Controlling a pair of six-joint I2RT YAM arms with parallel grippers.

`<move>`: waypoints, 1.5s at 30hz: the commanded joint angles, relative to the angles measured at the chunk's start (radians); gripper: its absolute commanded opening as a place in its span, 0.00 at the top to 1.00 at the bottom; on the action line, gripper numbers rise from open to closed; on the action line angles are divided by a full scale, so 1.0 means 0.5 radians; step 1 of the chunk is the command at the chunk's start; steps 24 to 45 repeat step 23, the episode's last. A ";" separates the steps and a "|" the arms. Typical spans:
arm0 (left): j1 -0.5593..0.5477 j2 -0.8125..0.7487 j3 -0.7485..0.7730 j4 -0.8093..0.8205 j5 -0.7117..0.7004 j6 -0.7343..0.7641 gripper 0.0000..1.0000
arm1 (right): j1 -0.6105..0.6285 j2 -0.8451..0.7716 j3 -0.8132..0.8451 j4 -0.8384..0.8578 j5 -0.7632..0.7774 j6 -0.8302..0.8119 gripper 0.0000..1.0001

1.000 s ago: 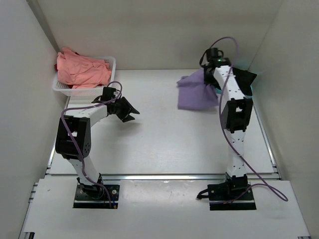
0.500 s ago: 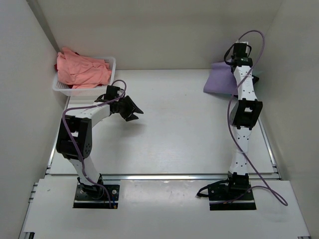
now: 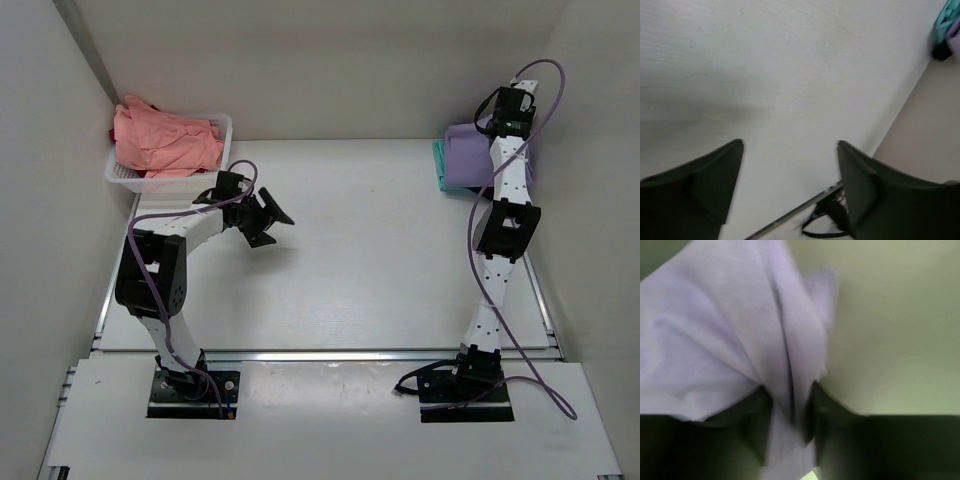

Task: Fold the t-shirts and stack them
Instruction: Put the neatly folded tshirt into the corner of the board with the right arm

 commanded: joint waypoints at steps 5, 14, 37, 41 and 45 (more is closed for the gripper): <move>-0.015 -0.155 -0.050 0.183 0.162 0.073 0.02 | -0.002 -0.293 -0.026 0.242 0.038 0.038 0.19; -0.076 -0.560 -0.219 -0.025 0.098 0.168 0.02 | 0.252 -1.666 -1.407 0.303 -0.030 0.038 0.01; -0.088 -0.668 0.399 -0.685 -0.196 0.551 0.01 | 1.335 -2.646 -2.843 0.114 0.310 -0.094 0.01; -0.088 -0.668 0.399 -0.685 -0.196 0.551 0.01 | 1.335 -2.646 -2.843 0.114 0.310 -0.094 0.01; -0.088 -0.668 0.399 -0.685 -0.196 0.551 0.01 | 1.335 -2.646 -2.843 0.114 0.310 -0.094 0.01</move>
